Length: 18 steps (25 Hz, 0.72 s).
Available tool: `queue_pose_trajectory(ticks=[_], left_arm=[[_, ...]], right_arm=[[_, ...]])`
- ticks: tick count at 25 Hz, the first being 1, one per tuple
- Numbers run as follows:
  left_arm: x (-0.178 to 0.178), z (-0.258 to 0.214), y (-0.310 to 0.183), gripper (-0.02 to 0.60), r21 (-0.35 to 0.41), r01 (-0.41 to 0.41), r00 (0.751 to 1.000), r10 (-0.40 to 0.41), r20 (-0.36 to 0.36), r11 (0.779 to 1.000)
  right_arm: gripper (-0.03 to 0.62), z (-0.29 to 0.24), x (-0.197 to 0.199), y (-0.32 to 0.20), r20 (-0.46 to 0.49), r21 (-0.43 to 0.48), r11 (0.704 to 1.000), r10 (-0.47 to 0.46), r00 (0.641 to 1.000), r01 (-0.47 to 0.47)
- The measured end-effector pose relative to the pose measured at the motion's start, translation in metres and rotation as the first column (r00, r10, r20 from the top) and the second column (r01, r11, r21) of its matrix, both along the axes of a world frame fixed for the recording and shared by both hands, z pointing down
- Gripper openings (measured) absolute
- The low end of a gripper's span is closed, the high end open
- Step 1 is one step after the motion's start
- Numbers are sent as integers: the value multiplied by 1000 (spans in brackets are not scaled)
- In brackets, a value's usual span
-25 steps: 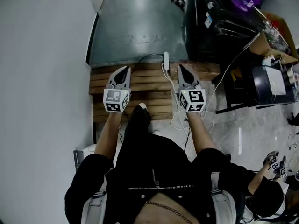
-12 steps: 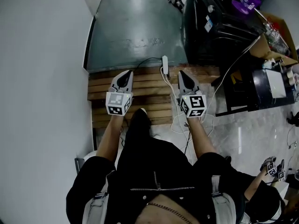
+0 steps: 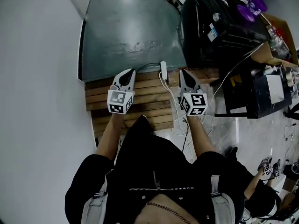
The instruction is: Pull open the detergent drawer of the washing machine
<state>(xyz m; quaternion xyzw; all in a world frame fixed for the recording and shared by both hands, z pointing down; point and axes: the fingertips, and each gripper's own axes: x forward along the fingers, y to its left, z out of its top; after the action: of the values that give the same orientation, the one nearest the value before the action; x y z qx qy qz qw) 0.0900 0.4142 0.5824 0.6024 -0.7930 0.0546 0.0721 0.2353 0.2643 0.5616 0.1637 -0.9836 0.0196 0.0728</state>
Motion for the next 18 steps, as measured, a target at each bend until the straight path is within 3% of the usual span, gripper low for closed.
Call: queue_pose_trajectory(ticks=[3,8,18], left_arm=[[-32,-26,-18,18,-29,-48,998,49,28,998],[-80,-66,-45,18,-2,-69,997,69,30,998],[-128,-60,-119,18,-41,-154,988,154,6,987]], right_arm=[[6,-26,-29,-13,-2,-14,999,31,1000,-31],[6,-60,-65,-30,-8,2,999,52,999,-52],[6,-55,-110,-101,-22,-33,992,122,992,-122]])
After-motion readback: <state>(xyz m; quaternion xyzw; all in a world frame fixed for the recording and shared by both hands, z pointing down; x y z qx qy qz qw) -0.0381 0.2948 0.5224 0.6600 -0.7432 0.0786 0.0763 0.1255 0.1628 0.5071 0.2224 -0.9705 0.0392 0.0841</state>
